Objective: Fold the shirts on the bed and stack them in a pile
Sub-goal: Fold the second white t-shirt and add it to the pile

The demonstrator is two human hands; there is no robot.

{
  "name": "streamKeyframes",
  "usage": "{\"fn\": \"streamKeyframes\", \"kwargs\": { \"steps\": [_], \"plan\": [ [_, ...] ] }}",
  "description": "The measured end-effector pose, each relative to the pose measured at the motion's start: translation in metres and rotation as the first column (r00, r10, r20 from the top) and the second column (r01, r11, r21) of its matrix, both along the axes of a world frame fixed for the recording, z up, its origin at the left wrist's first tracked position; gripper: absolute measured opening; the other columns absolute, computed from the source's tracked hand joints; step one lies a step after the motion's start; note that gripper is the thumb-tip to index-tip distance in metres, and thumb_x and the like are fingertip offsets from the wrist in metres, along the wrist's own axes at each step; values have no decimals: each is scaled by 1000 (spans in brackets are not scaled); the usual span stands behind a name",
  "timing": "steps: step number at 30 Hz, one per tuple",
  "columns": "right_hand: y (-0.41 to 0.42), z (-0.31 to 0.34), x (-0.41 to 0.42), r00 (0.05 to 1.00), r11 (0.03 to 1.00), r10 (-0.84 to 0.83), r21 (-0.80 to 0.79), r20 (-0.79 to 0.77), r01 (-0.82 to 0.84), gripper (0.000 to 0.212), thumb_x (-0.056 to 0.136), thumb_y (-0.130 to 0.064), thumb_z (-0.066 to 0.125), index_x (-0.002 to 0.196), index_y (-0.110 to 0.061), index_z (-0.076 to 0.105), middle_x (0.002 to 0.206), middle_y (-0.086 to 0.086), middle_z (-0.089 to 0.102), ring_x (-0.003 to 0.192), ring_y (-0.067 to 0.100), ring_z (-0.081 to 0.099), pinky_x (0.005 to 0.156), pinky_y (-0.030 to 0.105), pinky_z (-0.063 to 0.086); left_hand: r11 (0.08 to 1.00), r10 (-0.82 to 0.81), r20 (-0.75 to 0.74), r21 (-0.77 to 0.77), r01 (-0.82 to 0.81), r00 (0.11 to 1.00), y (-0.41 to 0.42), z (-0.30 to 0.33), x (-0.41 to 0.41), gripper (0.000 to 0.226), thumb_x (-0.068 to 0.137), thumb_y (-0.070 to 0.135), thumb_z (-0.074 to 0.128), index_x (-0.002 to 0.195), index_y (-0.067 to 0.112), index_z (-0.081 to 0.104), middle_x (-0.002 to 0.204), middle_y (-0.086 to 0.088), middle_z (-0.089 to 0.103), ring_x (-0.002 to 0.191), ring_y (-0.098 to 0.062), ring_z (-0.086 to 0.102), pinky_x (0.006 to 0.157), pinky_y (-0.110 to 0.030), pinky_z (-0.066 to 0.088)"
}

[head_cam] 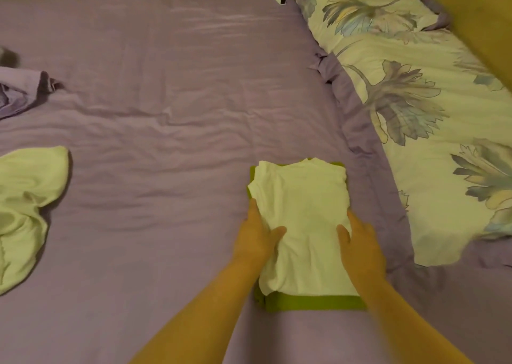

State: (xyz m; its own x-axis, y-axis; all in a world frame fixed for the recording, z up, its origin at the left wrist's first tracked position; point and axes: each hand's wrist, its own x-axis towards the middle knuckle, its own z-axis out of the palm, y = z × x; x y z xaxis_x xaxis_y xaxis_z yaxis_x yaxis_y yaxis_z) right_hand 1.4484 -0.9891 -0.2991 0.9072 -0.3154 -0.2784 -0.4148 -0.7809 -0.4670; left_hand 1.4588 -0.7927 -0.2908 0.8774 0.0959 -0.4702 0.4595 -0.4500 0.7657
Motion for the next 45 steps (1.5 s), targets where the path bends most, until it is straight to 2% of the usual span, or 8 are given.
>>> {"fn": "streamKeyframes", "kwargs": {
  "steps": [4, 7, 11, 14, 19, 25, 36, 45],
  "plan": [
    [6, 10, 0, 1000, 998, 1, -61, 3, -1, 47, 97, -27, 42, 143, -18, 34, 129, 17, 47, 115, 35, 48, 88, 46, 46, 995, 96, -167, 13, -96, 981, 5, 7, -17, 86, 82, 53, 63, 147, 16, 20, 143, -5, 44, 127, -27, 46, 101, -40, 41],
    [11, 23, -10, 996, 987, 78, -135, -41, -83, 53, 95, -20, 45, 145, -13, 30, 134, 19, 45, 119, 38, 44, 94, 48, 44, 996, 15, -234, 90, 6, 972, 18, 19, -29, 70, 90, 50, 53, 143, 12, 28, 140, -5, 46, 125, -25, 47, 97, -34, 41],
    [24, 40, -32, 925, 882, 285, -309, -250, -355, 56, 98, -28, 38, 149, -17, 18, 154, 15, 18, 140, 31, 22, 110, 37, 28, 959, -125, -247, 220, 181, 961, 51, 36, -55, 50, 97, 34, 47, 138, 10, 35, 136, -11, 49, 122, -26, 49, 96, -31, 41],
    [46, 55, -49, 859, 833, 384, -274, -339, -480, 56, 100, -36, 30, 150, -22, 9, 158, 6, 8, 144, 23, 12, 114, 30, 20, 890, -222, -319, 320, 325, 921, 85, 47, -84, 53, 98, 32, 43, 144, 12, 27, 141, -11, 44, 128, -27, 44, 100, -32, 38],
    [100, 78, -69, 780, 778, 527, -179, -337, -603, 61, 100, -39, 31, 149, -21, 1, 157, 3, 12, 142, 18, 20, 113, 27, 19, 852, -208, -395, 376, 365, 895, 148, 63, -132, 57, 99, 32, 41, 149, 14, 20, 144, -11, 40, 131, -26, 40, 104, -32, 37],
    [177, 106, -87, 691, 662, 683, -202, -236, -722, 56, 98, -36, 35, 148, -21, 14, 152, -1, 24, 135, 15, 33, 107, 24, 29, 880, -82, -349, 414, 232, 933, 227, 84, -177, 61, 100, 31, 40, 151, 17, 11, 148, -12, 34, 134, -27, 37, 107, -33, 33],
    [347, 106, -125, 517, 493, 828, -158, -216, -855, 57, 98, -33, 38, 149, -23, 15, 157, 1, 16, 142, 17, 22, 114, 28, 21, 881, 51, -230, 468, 64, 972, 374, 101, -242, 60, 99, 30, 41, 151, 18, 13, 144, -11, 39, 131, -26, 40, 103, -32, 34],
    [467, 87, -137, 445, 425, 864, -134, -235, -895, 52, 99, -32, 37, 147, -24, 21, 156, 2, 15, 142, 21, 20, 113, 31, 23, 789, 40, -90, 614, 24, 995, 482, 67, -261, 45, 97, 25, 40, 141, 16, 37, 133, -8, 49, 120, -25, 47, 98, -36, 41]
  ]
}}
